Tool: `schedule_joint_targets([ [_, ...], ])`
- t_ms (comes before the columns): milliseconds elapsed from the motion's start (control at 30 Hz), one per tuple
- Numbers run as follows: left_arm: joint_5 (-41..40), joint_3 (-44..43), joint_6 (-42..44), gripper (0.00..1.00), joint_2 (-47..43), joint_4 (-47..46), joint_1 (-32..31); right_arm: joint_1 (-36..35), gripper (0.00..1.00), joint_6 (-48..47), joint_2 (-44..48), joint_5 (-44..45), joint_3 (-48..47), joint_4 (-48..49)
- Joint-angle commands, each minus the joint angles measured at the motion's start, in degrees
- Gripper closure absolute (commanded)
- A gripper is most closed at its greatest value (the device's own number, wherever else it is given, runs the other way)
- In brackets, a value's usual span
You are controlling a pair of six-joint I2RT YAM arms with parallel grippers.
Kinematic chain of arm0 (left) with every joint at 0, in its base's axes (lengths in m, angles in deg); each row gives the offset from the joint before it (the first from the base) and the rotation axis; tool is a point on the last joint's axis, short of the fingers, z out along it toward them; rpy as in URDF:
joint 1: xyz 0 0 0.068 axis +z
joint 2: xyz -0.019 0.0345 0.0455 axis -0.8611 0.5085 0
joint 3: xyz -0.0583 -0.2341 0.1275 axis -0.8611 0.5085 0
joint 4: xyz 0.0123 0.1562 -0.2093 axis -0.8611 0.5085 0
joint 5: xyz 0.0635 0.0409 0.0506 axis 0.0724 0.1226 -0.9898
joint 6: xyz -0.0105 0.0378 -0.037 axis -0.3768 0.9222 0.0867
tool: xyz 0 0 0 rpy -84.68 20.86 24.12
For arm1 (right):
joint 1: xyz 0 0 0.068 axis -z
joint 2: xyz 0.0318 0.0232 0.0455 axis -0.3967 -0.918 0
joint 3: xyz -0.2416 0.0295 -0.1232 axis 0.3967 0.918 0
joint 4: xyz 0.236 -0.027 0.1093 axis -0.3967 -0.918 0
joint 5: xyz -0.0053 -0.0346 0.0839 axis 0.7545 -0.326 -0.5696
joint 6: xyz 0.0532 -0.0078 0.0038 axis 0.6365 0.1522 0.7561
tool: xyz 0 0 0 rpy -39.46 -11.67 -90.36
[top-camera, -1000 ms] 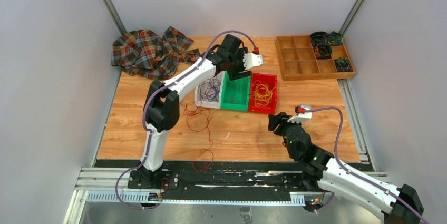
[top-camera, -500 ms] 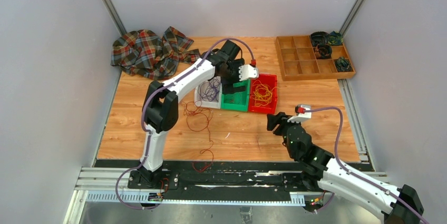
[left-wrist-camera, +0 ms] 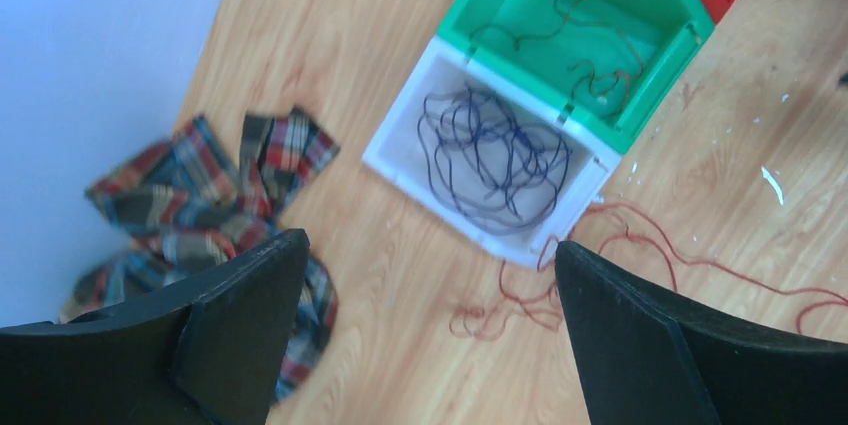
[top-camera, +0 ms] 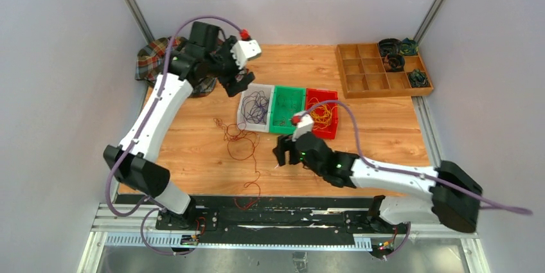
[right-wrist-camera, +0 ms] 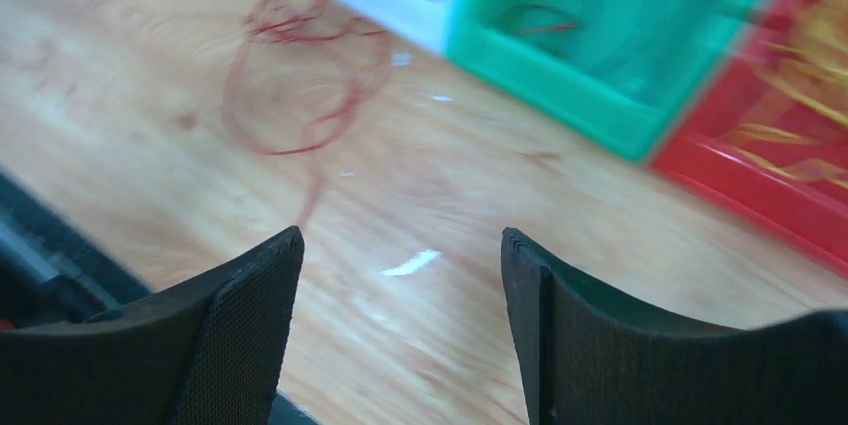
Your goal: Untangle the cables
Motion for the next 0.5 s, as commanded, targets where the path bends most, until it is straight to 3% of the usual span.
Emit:
schedule_joint_targets([
  [0,3.9,6.4,-4.4,0.02,-4.7,2.9,5.8,-4.4,0.28,-1.1,-12.4,-10.9,-10.5,-3.1],
  [233,5.4,13.3,-4.1,0.02,-9.7,2.9,13.7,-4.7,0.30,1.8,-27.7,-18.6,-22.9,-10.1],
  [467,5.1,16.0,-1.8,0.02,-12.4,2.8,16.1,-5.0,0.35,0.5,-33.4,-23.7,-27.0,-14.2],
])
